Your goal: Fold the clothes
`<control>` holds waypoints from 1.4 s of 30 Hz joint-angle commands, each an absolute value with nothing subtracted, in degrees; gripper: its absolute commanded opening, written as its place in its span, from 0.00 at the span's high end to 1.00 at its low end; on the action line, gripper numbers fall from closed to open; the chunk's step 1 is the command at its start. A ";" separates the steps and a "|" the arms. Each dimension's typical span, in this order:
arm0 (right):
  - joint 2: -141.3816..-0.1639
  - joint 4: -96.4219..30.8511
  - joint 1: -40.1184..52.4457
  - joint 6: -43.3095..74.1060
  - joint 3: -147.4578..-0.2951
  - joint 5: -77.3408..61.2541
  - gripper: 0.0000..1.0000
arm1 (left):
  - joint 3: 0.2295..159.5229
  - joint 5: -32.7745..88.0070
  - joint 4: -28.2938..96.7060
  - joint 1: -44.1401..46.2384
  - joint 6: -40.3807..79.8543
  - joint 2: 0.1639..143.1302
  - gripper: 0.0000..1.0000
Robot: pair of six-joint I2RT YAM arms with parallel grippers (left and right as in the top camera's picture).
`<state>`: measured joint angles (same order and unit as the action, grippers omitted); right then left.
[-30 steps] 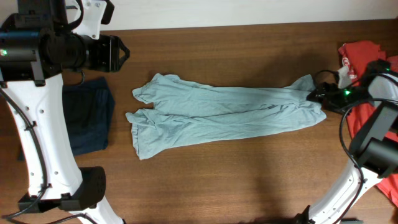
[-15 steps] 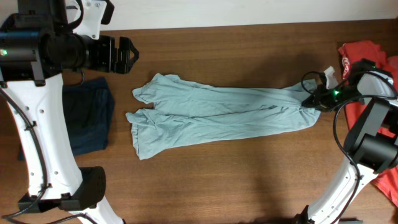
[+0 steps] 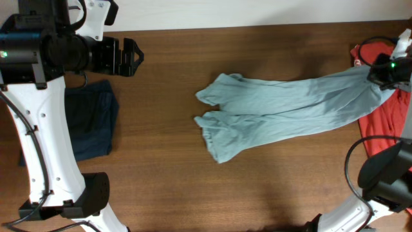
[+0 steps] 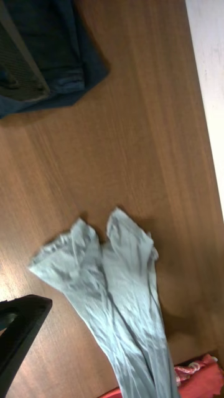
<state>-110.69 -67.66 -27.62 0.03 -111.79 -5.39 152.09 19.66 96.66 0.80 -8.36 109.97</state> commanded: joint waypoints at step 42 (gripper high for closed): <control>-118.67 -71.31 -7.07 -3.27 -112.16 -20.43 0.05 | 152.18 19.73 96.68 0.69 -8.88 108.73 0.01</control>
<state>-118.96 -70.52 -0.82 2.28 -111.63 -10.33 152.09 19.55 96.64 0.80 -8.36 109.97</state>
